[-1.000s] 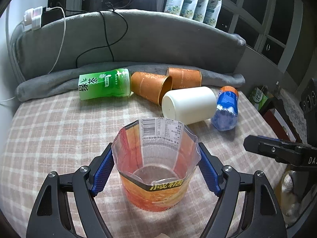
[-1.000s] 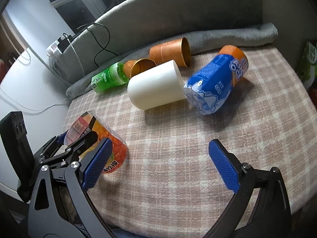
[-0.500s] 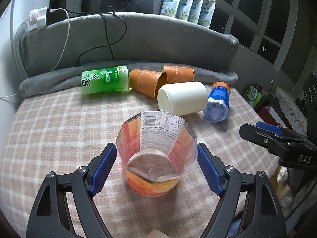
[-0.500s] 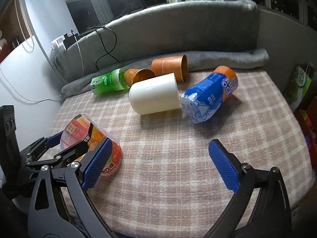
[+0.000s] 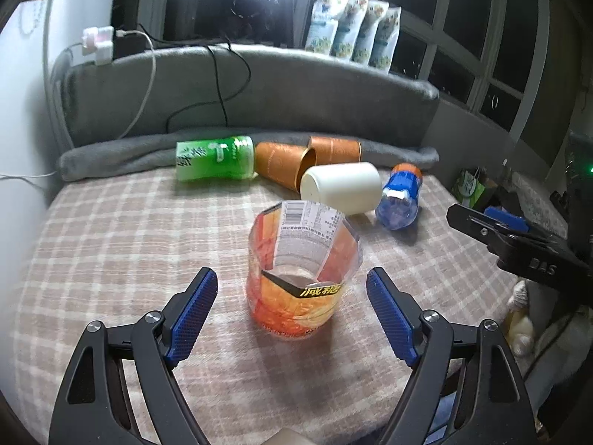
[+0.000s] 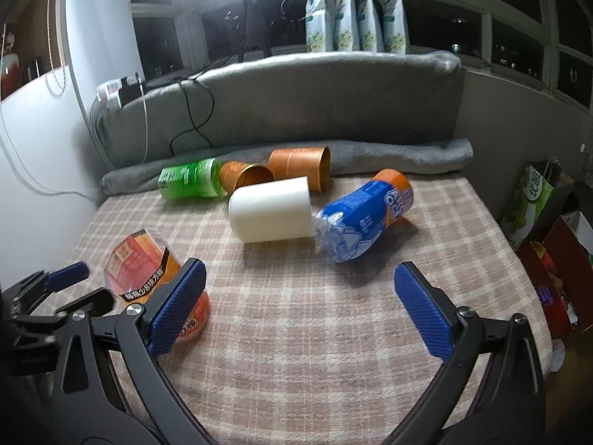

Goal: Flip cup upright

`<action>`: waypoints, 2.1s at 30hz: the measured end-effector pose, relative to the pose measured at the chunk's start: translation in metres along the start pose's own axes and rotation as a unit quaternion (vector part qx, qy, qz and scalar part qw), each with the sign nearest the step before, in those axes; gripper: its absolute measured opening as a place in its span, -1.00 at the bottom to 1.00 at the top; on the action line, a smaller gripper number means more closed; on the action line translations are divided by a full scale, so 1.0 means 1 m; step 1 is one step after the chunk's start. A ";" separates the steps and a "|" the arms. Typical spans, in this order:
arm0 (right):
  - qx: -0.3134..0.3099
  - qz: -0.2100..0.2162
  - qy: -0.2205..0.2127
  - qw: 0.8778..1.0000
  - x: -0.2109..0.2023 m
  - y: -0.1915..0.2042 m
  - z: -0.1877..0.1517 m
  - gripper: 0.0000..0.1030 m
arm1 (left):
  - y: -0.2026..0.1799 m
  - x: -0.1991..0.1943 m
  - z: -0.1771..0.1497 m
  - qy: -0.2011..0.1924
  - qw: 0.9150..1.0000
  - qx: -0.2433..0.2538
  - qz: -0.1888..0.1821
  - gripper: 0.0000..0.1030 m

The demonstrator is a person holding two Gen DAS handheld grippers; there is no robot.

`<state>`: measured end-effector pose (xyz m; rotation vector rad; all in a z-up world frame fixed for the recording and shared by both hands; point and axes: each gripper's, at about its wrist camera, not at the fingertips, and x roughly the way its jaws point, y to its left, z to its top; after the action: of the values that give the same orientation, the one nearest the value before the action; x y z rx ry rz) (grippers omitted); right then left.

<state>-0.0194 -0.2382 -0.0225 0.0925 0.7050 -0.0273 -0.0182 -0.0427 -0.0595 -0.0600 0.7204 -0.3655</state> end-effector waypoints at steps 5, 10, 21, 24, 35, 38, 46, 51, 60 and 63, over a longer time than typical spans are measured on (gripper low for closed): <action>-0.003 -0.025 -0.026 0.999 -0.010 -0.001 0.002 1.00 | 0.001 -0.030 0.000 -0.060 0.998 -0.003 0.029 0.61; -0.014 -0.055 -0.053 0.997 -0.018 0.004 0.005 1.00 | 0.006 -0.051 0.006 -0.116 0.991 -0.007 0.069 0.66; -0.028 -0.082 -0.121 0.989 -0.040 0.020 0.011 1.00 | 0.009 -0.066 0.010 -0.154 0.984 -0.010 0.092 0.76; -0.029 -0.082 -0.135 0.987 -0.045 0.023 0.013 1.00 | 0.011 -0.067 0.010 -0.157 0.983 -0.015 0.093 0.93; -0.028 -0.081 -0.141 0.986 -0.048 0.022 0.015 1.00 | 0.008 -0.070 0.010 -0.160 0.982 -0.014 0.094 0.94; -0.028 -0.081 -0.143 0.986 -0.049 0.021 0.017 1.00 | 0.008 -0.069 0.011 -0.157 0.983 -0.013 0.094 0.98; -0.028 -0.081 -0.142 0.986 -0.049 0.022 0.016 1.00 | 0.008 -0.068 0.010 -0.154 0.983 -0.014 0.096 0.99; -0.028 -0.081 -0.142 0.986 -0.049 0.022 0.016 1.00 | 0.009 -0.066 0.010 -0.150 0.984 -0.015 0.096 0.99; -0.029 -0.081 -0.142 0.986 -0.048 0.022 0.016 1.00 | 0.009 -0.065 0.010 -0.149 0.984 -0.014 0.096 0.99; -0.029 -0.081 -0.142 0.986 -0.048 0.022 0.016 1.00 | 0.009 -0.065 0.010 -0.150 0.984 -0.013 0.097 0.99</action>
<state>-0.0444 -0.2184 0.0221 -0.0253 0.4267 -0.1734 -0.0536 -0.0129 -0.0126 -0.0674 0.4286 -0.1547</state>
